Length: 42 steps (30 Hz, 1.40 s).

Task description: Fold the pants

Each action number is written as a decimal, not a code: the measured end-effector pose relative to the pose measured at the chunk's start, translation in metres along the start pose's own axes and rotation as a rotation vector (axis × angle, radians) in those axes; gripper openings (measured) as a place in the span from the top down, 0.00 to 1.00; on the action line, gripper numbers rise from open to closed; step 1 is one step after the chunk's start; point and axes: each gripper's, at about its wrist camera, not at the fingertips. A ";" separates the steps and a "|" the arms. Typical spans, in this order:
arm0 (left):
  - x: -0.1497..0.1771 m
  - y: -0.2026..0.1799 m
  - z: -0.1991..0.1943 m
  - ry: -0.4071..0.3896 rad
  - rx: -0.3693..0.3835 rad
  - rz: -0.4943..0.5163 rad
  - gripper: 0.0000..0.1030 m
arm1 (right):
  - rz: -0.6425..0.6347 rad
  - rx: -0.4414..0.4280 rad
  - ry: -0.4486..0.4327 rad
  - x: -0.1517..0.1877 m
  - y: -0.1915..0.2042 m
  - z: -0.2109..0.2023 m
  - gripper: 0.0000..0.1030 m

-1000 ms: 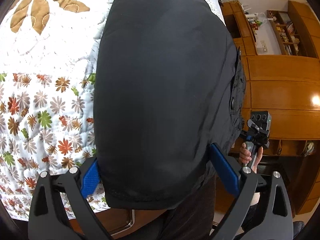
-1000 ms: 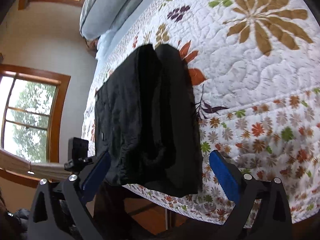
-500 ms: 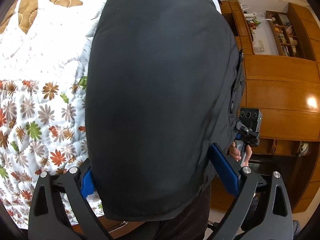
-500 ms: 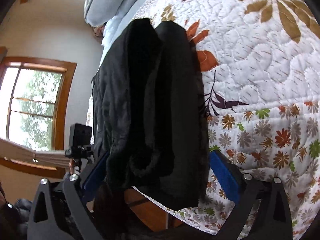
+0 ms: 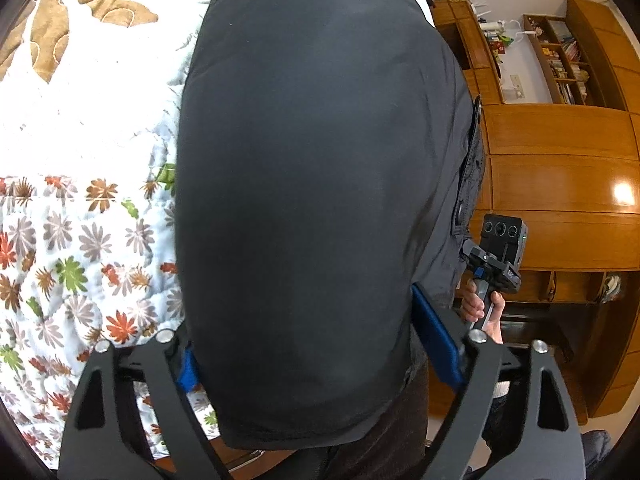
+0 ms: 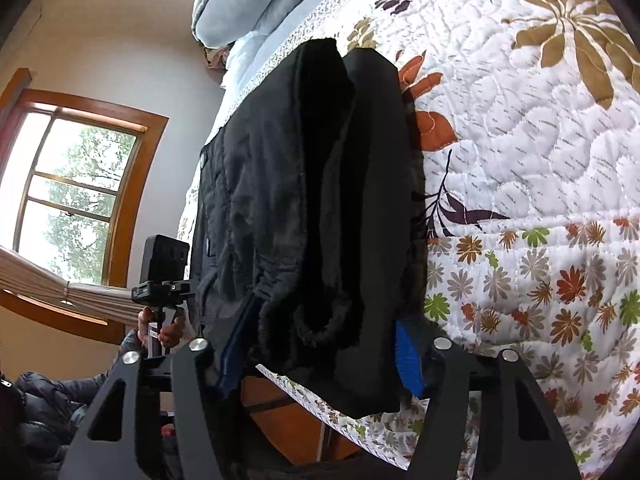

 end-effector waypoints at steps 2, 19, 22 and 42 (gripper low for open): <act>0.000 0.001 0.000 0.002 0.001 0.003 0.20 | -0.003 -0.004 -0.001 0.000 0.001 0.001 0.41; -0.005 -0.002 0.002 0.033 0.041 0.032 0.40 | -0.014 -0.055 -0.037 -0.003 -0.004 -0.003 0.47; -0.005 -0.001 0.003 0.028 0.046 0.025 0.41 | -0.024 -0.066 -0.062 -0.003 0.001 -0.005 0.51; -0.048 0.010 -0.015 -0.068 0.012 0.009 0.44 | -0.073 -0.040 -0.076 -0.052 0.028 0.027 0.53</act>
Point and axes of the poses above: each gripper's, at about its wrist camera, not at the fingertips, and z roughly the way its jaws point, y to its left, x to its underside, and after that the axes turned 9 degrees about -y, right-handed
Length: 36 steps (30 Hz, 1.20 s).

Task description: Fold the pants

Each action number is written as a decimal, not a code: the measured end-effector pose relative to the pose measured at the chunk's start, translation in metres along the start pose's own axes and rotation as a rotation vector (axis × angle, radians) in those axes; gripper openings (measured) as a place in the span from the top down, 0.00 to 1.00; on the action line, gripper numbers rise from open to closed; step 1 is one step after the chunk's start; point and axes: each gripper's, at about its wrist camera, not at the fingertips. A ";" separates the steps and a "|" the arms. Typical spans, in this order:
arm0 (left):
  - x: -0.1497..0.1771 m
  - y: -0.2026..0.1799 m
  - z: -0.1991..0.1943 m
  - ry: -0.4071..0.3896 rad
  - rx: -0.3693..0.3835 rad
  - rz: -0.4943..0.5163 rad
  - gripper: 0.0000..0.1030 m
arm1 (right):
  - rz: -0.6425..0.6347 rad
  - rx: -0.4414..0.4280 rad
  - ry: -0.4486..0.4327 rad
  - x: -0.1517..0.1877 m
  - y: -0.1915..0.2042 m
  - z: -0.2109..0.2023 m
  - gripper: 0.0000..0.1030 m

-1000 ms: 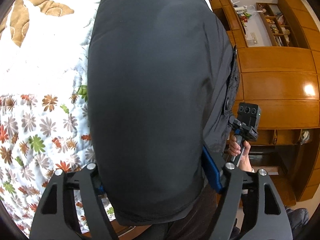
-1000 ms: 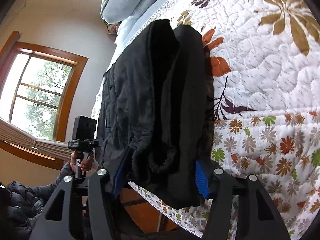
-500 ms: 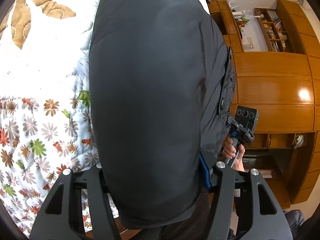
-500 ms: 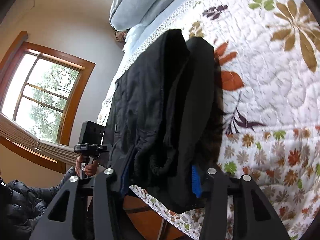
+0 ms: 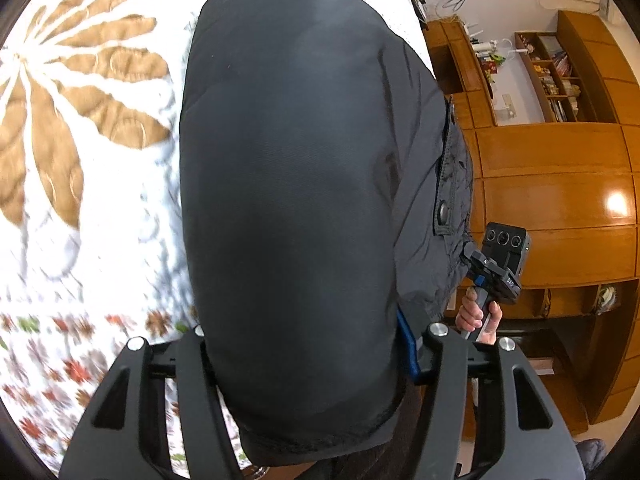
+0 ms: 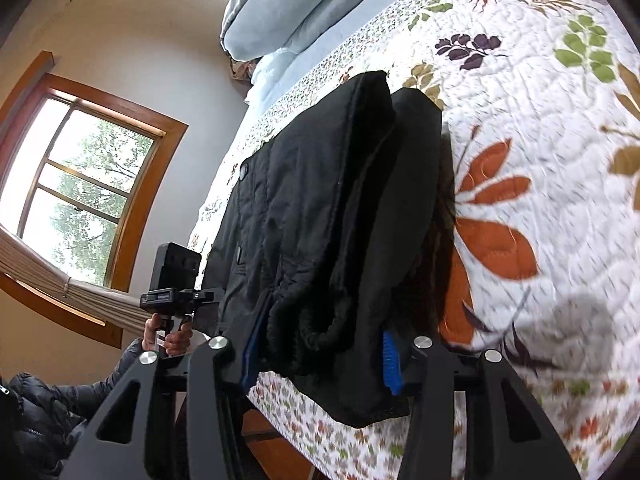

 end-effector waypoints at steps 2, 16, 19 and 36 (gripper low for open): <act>-0.004 0.003 -0.004 -0.011 -0.006 0.002 0.44 | 0.003 -0.001 0.001 -0.003 0.000 0.005 0.53; -0.031 0.031 -0.040 -0.083 -0.060 -0.010 0.44 | 0.010 -0.012 0.012 -0.015 0.007 0.045 0.53; -0.036 0.035 -0.043 -0.088 -0.067 -0.008 0.44 | 0.021 -0.007 0.011 -0.015 0.005 0.048 0.53; -0.038 0.037 -0.063 -0.133 -0.104 -0.013 0.40 | 0.053 -0.011 0.002 -0.007 -0.001 0.052 0.53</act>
Point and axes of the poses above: each gripper's, at about its wrist camera, not at the fingertips, and z roughly the way its jaws point, y to its left, x to its underside, and after that the axes turned 9 degrees about -y, right-handed
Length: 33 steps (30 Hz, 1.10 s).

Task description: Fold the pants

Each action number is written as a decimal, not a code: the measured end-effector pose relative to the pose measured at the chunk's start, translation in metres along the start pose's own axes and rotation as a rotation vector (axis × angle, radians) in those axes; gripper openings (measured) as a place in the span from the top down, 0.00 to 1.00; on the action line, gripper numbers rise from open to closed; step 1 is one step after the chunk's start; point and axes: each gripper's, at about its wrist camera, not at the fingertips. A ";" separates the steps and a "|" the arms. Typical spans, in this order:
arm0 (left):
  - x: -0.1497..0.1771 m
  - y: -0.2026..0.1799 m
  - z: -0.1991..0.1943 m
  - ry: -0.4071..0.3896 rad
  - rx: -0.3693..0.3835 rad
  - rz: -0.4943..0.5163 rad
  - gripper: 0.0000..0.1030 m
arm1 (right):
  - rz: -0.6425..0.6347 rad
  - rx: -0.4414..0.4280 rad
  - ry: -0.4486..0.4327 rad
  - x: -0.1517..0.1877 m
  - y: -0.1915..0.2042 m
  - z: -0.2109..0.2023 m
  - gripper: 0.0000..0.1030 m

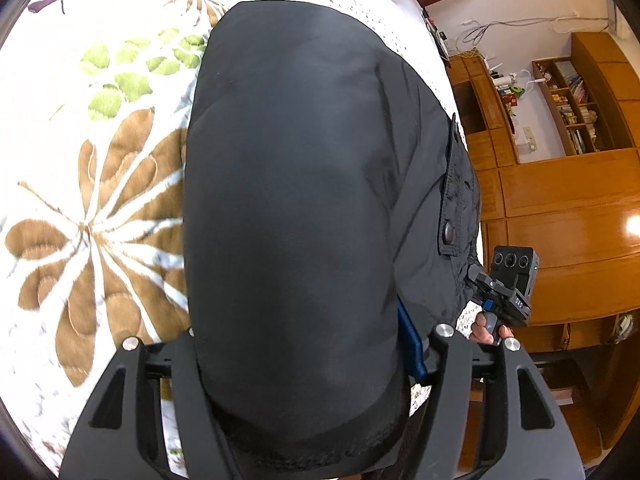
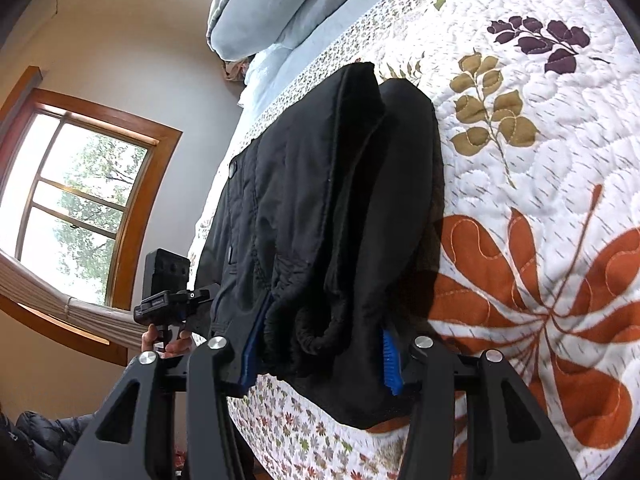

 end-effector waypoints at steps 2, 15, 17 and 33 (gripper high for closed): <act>0.000 0.001 -0.001 -0.002 -0.002 -0.001 0.39 | 0.000 0.000 0.001 0.001 -0.001 -0.001 0.53; 0.008 0.002 -0.009 -0.010 0.001 -0.002 0.35 | 0.039 -0.011 -0.007 0.014 -0.013 -0.011 0.49; 0.009 0.001 -0.011 -0.012 -0.001 -0.002 0.35 | 0.041 -0.009 -0.009 0.015 -0.012 -0.012 0.49; 0.009 -0.008 -0.004 -0.016 -0.021 -0.002 0.29 | 0.085 -0.005 -0.002 0.008 -0.013 -0.006 0.37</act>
Point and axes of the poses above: each gripper's, at about its wrist camera, not at the fingertips, and z roughly the way its jaws point, y to its left, x to its underside, and after that the axes turned 9 degrees about -y, right-handed
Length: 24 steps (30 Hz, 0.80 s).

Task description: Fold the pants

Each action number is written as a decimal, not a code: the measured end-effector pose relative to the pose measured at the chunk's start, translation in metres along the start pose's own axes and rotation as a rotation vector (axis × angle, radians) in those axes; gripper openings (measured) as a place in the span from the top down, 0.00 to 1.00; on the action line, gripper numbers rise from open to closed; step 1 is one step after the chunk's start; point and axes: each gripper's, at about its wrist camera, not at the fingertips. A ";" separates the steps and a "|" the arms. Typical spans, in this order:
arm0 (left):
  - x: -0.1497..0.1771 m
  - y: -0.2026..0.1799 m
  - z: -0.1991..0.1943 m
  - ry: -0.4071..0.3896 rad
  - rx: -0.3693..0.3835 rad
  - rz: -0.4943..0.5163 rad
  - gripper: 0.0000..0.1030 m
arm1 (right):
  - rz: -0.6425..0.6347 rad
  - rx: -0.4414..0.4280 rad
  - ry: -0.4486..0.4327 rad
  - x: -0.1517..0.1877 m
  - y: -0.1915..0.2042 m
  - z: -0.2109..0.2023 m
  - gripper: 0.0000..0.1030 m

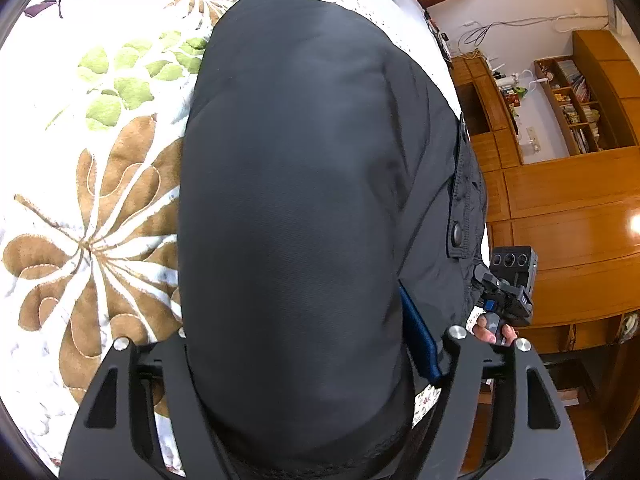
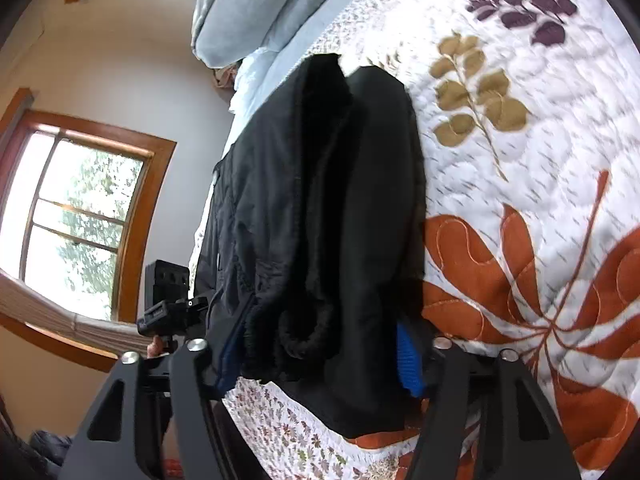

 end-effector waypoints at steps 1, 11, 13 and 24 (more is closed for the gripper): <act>0.000 0.000 0.000 0.003 -0.001 -0.002 0.27 | 0.004 -0.004 -0.002 0.000 0.000 -0.002 0.37; 0.002 -0.002 -0.024 -0.031 -0.064 0.043 0.26 | 0.016 0.013 -0.054 0.004 -0.002 -0.038 0.32; 0.004 -0.004 -0.030 -0.048 -0.083 0.062 0.26 | 0.014 0.023 -0.070 0.006 0.000 -0.047 0.32; 0.037 -0.014 -0.082 -0.186 -0.334 0.169 0.19 | 0.014 0.114 -0.133 0.052 0.012 -0.093 0.32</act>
Point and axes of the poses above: each gripper's, at about its wrist camera, not at the fingertips, and z roughly the way its jaws point, y to its left, x to its underside, and after that the axes turned 9 degrees about -y, right-handed
